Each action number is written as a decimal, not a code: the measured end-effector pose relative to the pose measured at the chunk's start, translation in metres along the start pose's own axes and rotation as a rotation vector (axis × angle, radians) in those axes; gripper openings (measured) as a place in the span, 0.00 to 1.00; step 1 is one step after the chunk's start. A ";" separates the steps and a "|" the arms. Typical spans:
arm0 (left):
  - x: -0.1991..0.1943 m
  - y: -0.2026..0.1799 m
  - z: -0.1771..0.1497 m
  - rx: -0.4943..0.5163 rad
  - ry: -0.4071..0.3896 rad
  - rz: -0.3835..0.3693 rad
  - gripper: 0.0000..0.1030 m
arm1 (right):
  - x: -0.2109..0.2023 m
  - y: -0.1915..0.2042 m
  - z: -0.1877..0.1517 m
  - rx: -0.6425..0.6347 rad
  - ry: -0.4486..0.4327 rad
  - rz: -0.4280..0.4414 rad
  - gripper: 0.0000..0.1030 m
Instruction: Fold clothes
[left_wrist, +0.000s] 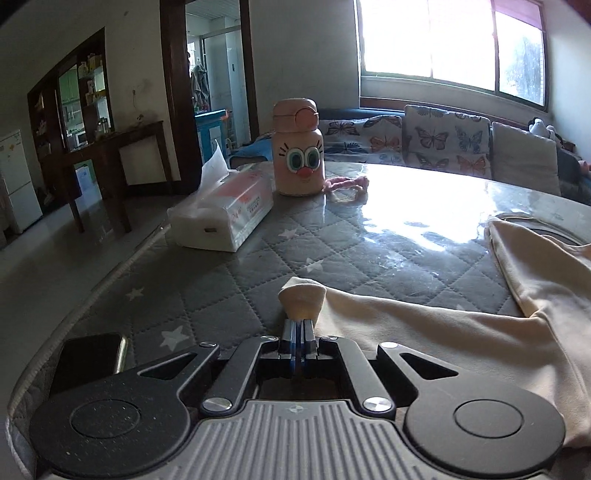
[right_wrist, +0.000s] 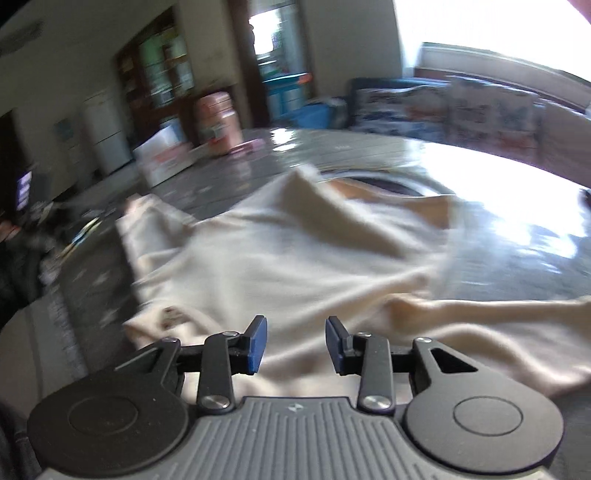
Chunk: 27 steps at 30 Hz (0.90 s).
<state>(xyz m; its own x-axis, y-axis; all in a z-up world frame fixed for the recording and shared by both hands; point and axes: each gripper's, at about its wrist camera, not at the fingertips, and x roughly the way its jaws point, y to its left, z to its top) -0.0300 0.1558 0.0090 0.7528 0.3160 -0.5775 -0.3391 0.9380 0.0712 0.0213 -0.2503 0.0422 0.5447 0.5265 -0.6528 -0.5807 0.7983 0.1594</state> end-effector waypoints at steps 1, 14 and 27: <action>0.000 0.001 0.000 0.000 0.000 0.002 0.02 | -0.002 -0.007 0.000 0.021 -0.010 -0.028 0.34; 0.008 0.002 0.008 0.019 0.029 0.018 0.05 | 0.006 -0.133 -0.014 0.258 -0.040 -0.469 0.34; -0.005 -0.003 0.032 0.034 -0.025 0.023 0.10 | -0.003 -0.145 -0.005 0.254 -0.023 -0.648 0.34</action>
<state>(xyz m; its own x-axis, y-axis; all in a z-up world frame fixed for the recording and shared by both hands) -0.0150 0.1562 0.0379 0.7587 0.3406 -0.5553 -0.3376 0.9346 0.1121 0.1007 -0.3694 0.0177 0.7483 -0.0755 -0.6591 0.0239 0.9959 -0.0870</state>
